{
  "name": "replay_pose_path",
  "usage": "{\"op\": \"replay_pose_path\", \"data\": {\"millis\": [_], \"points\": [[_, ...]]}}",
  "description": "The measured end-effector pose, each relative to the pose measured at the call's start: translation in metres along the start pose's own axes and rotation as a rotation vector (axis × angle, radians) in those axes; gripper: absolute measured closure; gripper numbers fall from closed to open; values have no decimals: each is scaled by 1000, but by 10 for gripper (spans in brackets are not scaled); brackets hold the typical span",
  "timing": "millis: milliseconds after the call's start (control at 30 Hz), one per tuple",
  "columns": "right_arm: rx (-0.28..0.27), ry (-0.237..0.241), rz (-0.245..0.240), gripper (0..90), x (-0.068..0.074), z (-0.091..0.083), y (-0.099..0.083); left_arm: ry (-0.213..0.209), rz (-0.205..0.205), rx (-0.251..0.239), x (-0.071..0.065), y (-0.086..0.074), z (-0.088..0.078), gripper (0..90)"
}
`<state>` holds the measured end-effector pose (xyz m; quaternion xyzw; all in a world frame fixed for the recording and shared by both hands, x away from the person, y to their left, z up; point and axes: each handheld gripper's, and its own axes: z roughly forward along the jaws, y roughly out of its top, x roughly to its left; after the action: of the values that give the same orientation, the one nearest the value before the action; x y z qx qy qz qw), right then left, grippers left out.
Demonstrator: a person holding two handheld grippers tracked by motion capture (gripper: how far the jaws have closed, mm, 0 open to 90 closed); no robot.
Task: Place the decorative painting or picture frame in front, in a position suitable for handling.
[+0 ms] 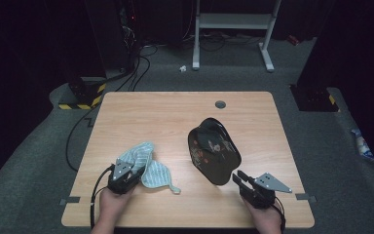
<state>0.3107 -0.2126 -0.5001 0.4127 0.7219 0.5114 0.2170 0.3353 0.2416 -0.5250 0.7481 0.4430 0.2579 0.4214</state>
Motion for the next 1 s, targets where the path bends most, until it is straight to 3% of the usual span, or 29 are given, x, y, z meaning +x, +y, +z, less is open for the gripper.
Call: {"op": "replay_pose_path", "data": {"millis": [300,1000], "points": [[31,-26,-5,715,10,13,2,11,12,0,-2,0,-1,694],[67,74,-66,692,39,27,-2,9,12,2,-1,0,0,697]]}}
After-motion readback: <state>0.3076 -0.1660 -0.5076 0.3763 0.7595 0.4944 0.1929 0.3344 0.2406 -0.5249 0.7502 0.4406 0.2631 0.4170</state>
